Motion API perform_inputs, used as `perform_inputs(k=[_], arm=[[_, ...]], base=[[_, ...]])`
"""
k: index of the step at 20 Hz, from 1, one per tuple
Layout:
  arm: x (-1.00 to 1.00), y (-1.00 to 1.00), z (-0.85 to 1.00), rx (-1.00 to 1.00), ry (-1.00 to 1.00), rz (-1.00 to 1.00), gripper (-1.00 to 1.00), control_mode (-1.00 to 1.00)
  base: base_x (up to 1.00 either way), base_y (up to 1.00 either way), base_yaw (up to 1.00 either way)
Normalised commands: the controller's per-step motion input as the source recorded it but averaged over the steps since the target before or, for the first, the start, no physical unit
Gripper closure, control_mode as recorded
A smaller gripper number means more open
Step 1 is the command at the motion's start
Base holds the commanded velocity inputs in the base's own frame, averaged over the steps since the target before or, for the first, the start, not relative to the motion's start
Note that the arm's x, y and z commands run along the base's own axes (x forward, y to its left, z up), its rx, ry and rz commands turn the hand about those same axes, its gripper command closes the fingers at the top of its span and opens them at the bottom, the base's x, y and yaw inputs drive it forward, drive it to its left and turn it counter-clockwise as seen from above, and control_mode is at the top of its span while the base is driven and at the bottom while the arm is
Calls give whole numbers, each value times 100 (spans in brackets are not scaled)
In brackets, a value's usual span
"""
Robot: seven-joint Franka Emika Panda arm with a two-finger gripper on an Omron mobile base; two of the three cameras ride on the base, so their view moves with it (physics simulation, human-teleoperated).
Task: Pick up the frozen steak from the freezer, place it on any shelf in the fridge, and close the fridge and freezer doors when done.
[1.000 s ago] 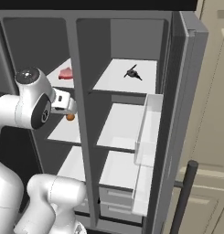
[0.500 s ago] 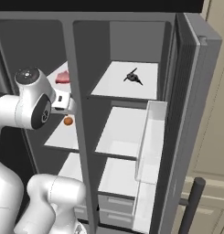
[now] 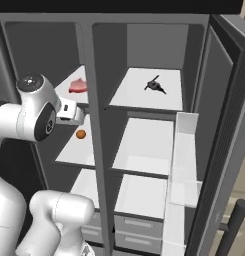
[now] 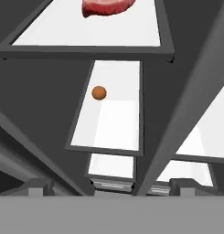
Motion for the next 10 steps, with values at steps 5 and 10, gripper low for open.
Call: perform_inputs(k=[5, 10], arm=[[8, 6, 6, 0, 0, -1, -100, -100], [25, 21, 50, 0, 0, -6, -100, -100]], base=[[26, 32, -3], [0, 0, 0]])
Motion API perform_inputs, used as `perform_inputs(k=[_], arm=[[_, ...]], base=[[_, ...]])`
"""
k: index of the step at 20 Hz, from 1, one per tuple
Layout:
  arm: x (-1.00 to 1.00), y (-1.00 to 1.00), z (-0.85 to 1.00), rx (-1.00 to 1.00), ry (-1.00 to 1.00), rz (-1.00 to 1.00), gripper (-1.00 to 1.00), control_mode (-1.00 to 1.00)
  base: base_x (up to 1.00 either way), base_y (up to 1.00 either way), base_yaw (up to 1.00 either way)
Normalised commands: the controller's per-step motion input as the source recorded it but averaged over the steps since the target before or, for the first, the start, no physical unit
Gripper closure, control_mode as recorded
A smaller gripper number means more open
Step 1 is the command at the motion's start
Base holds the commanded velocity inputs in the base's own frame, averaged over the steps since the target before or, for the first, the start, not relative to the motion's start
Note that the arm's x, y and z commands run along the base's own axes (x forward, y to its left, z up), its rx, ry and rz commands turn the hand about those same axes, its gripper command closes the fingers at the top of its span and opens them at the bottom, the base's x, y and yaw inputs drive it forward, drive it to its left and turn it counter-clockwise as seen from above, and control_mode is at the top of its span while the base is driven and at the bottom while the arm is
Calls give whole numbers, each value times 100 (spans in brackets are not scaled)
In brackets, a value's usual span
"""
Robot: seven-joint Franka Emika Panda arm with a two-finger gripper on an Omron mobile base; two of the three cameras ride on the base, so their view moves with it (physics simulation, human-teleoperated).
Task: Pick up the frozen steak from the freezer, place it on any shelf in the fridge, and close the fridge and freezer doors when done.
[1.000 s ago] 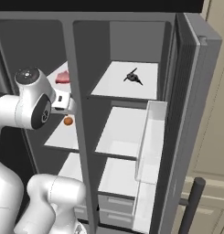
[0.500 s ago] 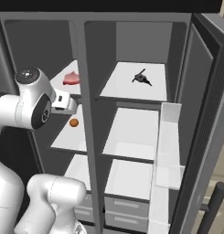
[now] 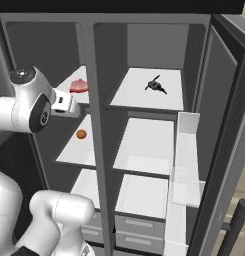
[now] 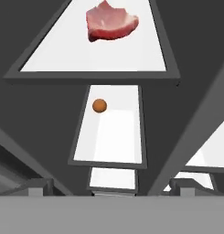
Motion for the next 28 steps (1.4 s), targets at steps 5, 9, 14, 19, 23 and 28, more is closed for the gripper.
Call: perform_inputs(k=[5, 9, 14, 19, 23, 28], arm=[[33, 9, 44, 0, 0, -11, -100, -100], [58, 1, 13, 5, 0, -16, -100, -100], [61, 8, 0, 11, 0, -16, -100, -100], [54, 25, 0, 13, 0, -10, -100, -100], [51, 21, -5, 13, 0, -5, -100, -100], [49, 10, -29, 5, 4, -1, -100, -100]], base=[[0, 0, 0], [0, 0, 0], [0, 0, 0], [0, 0, 0], [0, 0, 0], [0, 0, 0]])
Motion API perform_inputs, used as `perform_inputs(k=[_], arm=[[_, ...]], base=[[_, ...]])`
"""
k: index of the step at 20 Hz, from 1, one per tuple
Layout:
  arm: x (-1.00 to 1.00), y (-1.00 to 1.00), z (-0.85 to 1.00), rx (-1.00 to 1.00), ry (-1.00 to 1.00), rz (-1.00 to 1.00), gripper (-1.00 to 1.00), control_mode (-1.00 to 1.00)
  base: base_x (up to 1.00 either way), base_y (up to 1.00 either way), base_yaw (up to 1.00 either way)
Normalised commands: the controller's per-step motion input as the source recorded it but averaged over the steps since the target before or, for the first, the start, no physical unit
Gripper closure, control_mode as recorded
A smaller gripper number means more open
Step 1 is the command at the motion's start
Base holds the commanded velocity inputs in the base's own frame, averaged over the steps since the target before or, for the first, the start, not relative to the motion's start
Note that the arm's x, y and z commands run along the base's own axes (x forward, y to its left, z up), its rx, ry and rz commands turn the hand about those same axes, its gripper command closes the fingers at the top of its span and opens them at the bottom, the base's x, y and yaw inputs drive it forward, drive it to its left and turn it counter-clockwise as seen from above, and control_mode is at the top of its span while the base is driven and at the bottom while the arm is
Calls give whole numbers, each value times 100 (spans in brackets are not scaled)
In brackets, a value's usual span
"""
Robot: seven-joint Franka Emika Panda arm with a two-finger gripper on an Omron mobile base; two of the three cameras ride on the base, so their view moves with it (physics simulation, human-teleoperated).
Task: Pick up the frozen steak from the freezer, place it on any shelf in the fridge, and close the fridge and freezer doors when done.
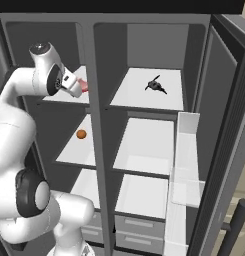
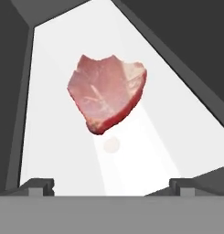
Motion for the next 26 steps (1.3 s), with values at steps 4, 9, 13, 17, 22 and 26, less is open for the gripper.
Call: perform_inputs(k=[4, 9, 13, 17, 22, 26], arm=[[38, 0, -22, 0, 5, 0, -100, -100], [49, 0, -6, -7, 8, 0, -100, -100], [39, 0, -9, -4, 6, 0, -100, -100], [23, 3, -16, 0, 2, 0, -100, -100], [30, 1, -25, 0, 0, 0, -100, -100], [31, 1, -23, 0, 1, 0, -100, -100]], base=[[0, 0, 0], [0, 0, 0], [0, 0, 0], [0, 0, 0], [0, 0, 0], [0, 0, 0]])
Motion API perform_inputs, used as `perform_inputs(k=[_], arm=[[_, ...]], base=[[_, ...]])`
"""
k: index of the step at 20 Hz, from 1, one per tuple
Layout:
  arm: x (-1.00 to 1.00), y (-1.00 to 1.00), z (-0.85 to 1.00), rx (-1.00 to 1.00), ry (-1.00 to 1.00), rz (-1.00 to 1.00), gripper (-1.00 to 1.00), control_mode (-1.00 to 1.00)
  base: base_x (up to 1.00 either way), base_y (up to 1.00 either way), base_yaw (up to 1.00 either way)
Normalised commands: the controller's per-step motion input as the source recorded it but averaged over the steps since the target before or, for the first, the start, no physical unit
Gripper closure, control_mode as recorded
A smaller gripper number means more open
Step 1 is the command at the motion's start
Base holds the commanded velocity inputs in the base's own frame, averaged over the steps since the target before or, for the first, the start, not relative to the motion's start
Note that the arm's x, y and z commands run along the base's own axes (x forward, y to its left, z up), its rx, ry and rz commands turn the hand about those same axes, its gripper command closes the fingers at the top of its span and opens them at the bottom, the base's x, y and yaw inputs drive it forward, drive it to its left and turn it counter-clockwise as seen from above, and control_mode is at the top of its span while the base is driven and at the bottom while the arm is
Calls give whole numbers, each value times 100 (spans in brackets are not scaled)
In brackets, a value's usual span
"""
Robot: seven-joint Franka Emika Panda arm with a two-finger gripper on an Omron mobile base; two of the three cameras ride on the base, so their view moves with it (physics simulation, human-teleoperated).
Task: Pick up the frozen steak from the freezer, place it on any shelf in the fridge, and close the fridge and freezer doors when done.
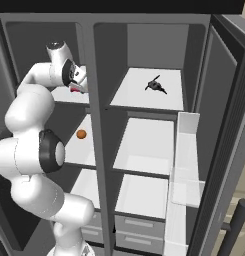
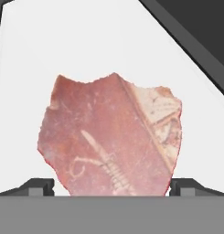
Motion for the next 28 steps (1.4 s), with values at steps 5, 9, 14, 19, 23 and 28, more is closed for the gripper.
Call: perform_inputs(k=[5, 9, 14, 19, 23, 28], arm=[[8, 0, -33, -3, 3, 1, 100, -100], [0, -8, -21, 0, 0, 3, 100, -100], [-5, 0, 0, 0, -1, 0, 100, -100], [-58, 0, 0, 10, -21, 0, 100, -100], [-77, 0, 12, 11, -32, -1, 100, -100], [-96, 0, 20, 14, -31, -5, 100, -100]], base=[[0, 0, 0], [0, 0, 0], [0, 0, 0], [0, 0, 0], [0, 0, 0], [0, 0, 0]])
